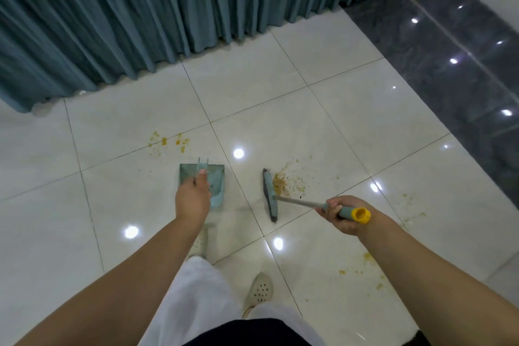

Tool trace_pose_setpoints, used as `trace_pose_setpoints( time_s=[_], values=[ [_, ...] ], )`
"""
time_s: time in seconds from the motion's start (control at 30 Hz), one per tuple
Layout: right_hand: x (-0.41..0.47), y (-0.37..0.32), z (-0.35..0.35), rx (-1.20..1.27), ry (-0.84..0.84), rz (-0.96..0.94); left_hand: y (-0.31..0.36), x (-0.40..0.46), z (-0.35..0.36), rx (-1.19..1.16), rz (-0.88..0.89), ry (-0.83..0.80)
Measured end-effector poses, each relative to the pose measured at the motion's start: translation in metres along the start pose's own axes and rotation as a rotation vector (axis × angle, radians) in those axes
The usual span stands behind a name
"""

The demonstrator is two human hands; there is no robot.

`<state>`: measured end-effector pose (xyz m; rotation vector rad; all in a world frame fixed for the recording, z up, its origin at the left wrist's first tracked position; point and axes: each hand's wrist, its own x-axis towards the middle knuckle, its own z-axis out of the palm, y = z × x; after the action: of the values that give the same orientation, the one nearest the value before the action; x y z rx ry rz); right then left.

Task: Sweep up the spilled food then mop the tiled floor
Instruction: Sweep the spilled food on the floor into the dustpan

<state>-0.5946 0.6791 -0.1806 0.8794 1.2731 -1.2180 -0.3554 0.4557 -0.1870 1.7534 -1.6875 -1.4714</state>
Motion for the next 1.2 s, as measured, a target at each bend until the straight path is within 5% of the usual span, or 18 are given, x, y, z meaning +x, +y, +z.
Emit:
trace_pose_setpoints(
  time_s=[0.57, 1.2],
  values=[
    [-0.008, 0.037, 0.148, 0.311, 0.067, -0.057, 0.091, 0.164, -0.046, 0.104, 0.066, -0.49],
    [-0.002, -0.019, 0.081, 0.876, 0.112, -0.226, 0.188, 0.192, 0.098, 0.343, 0.193, -0.808]
  ],
)
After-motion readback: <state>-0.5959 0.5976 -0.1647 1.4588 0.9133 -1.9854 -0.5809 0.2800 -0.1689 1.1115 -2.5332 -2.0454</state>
